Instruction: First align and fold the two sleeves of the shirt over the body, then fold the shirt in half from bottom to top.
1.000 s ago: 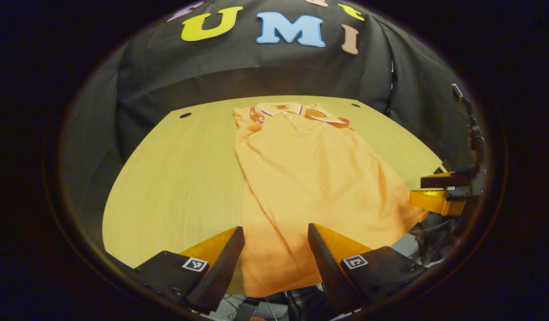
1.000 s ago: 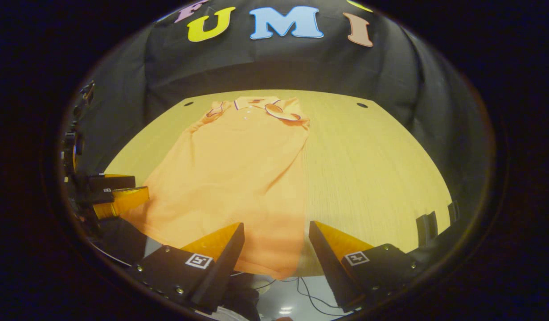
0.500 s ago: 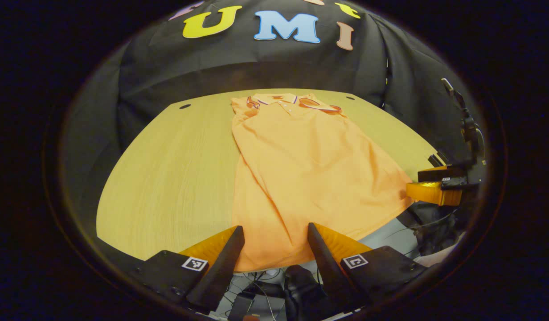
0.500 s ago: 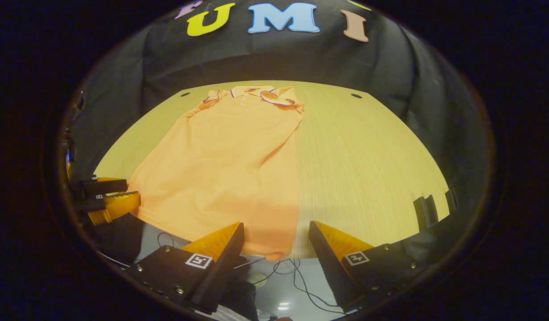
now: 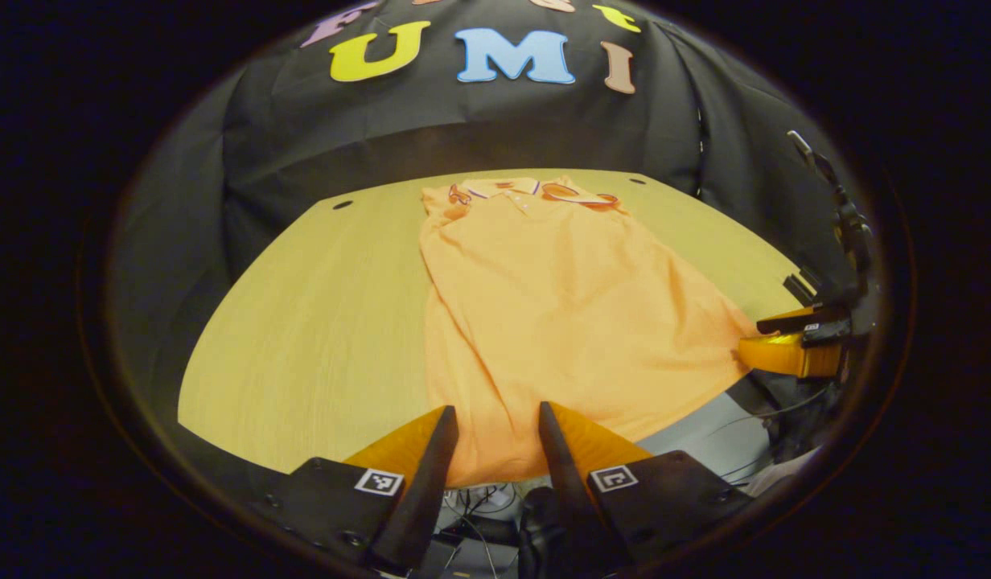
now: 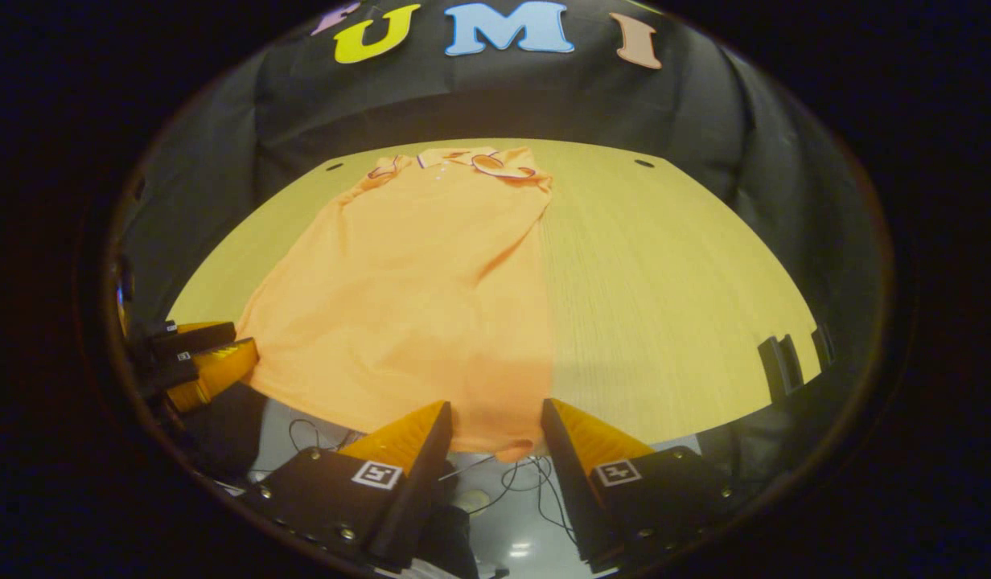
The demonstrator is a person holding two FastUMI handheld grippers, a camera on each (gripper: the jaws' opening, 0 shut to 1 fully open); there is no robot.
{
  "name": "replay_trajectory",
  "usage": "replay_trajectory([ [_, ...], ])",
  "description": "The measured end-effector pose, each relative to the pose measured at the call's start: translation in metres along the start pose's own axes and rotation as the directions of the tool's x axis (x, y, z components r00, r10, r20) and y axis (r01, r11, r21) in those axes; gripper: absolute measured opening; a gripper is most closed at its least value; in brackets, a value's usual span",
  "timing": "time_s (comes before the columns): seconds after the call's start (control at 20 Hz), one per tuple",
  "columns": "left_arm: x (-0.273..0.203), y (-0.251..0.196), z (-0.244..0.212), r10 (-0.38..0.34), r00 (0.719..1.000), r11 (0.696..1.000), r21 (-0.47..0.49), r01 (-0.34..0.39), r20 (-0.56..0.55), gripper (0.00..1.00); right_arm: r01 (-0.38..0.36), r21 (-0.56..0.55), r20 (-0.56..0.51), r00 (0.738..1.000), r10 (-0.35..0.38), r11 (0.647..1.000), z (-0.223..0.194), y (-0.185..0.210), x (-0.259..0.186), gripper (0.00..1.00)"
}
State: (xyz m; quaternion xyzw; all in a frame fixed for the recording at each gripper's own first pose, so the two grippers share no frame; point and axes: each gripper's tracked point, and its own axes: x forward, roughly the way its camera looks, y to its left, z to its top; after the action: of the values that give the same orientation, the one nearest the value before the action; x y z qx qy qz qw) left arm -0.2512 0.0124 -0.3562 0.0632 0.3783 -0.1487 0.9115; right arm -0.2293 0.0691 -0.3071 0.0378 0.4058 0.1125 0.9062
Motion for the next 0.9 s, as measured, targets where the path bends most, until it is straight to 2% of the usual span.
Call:
replay_trajectory([
  [0.05,0.0,-0.004,0.001,-0.004,1.0,1.0,0.003,0.004,0.003,0.63,-0.008,0.008,0.004,1.0,0.008,1.0,0.002,0.001,0.0,0.55],
  [0.1,0.002,-0.01,0.001,-0.014,1.0,1.0,0.008,0.014,0.006,0.47,-0.018,0.009,0.005,1.0,0.018,1.0,0.001,0.002,-0.001,0.51],
  [0.15,0.003,-0.013,0.0,-0.014,1.0,1.0,0.01,0.013,0.007,0.38,-0.031,0.013,0.01,0.999,0.031,0.999,0.004,0.005,-0.002,0.36],
  [0.25,0.003,-0.015,0.0,0.002,1.0,1.0,0.029,-0.002,0.002,0.13,-0.046,-0.012,0.01,0.999,0.046,0.999,0.003,0.008,0.0,0.23],
  [0.3,0.003,-0.017,0.003,0.007,1.0,0.999,0.034,-0.007,0.005,0.12,-0.059,-0.034,0.015,0.998,0.06,0.998,0.003,0.009,0.001,0.23],
  [0.35,0.003,-0.017,0.0,0.008,1.0,0.999,0.033,-0.008,-0.002,0.06,-0.044,-0.007,0.019,0.999,0.044,0.999,0.003,0.007,-0.002,0.23],
  [0.4,0.003,-0.016,0.001,0.009,1.0,0.999,0.032,-0.009,-0.003,0.06,-0.05,-0.004,0.013,0.999,0.05,0.999,0.004,0.008,0.0,0.0],
  [0.65,0.001,-0.015,0.003,0.016,1.0,1.0,-0.003,-0.016,-0.014,0.07,-0.089,-0.004,0.021,0.996,0.089,0.996,0.01,0.01,-0.009,0.0],
  [0.9,-0.014,-0.014,0.037,0.033,0.999,0.999,-0.03,-0.032,0.037,0.07,-0.099,0.014,0.092,0.991,0.098,0.995,0.047,0.007,-0.027,0.0],
])
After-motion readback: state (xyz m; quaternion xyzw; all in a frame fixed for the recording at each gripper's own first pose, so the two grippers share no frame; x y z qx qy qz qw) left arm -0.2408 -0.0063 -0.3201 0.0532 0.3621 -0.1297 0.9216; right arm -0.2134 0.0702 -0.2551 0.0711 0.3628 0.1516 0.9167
